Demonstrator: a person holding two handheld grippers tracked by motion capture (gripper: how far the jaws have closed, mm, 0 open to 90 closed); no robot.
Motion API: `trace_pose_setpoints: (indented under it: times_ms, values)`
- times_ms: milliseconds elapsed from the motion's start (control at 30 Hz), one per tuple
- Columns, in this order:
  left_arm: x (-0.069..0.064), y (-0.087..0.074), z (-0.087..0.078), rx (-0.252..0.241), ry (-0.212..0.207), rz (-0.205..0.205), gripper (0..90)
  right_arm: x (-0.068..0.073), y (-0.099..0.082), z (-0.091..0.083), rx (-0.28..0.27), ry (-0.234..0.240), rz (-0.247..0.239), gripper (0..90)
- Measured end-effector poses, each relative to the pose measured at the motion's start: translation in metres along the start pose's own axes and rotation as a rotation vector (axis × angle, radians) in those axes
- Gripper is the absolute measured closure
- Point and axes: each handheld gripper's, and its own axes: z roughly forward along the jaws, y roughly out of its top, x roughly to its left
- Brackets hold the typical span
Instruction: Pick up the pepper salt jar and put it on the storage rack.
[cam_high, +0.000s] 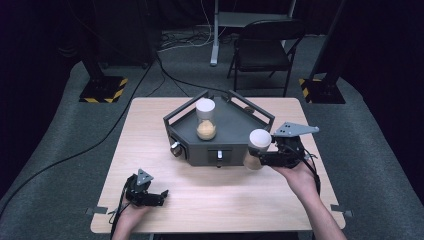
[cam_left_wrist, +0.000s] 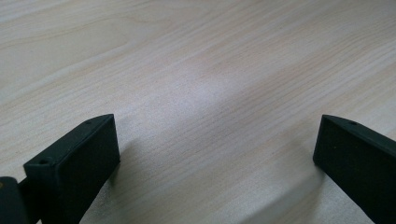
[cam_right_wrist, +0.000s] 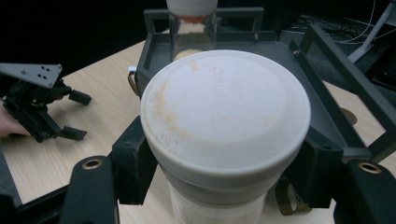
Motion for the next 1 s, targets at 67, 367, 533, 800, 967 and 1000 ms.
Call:
trace_pose_setpoints:
  times_ms: [67,367,533,800,967,1000]
  values:
    - [0.000,0.000,0.000,0.000,0.000,0.000,0.1,-0.002,0.007,0.000,-0.003,-0.001,0.000,32.8]
    - [0.000,0.000,0.000,0.000,-0.001,0.001,0.1,-0.008,0.033,0.005,-0.010,-0.026,0.009,32.8]
    - [0.000,0.000,0.000,0.000,-0.001,0.001,0.1,-0.012,0.048,0.015,-0.004,-0.054,0.021,32.8]
    - [0.000,0.000,0.000,0.000,-0.001,0.001,0.1,-0.016,0.062,0.034,-0.012,-0.106,0.047,32.7]
    - [0.000,0.000,0.000,0.000,-0.001,0.001,0.1,-0.017,0.070,0.048,-0.009,-0.143,0.057,32.6]
    - [0.000,0.000,0.000,0.000,-0.001,0.001,0.1,-0.017,0.070,0.051,-0.012,-0.151,0.055,32.7]
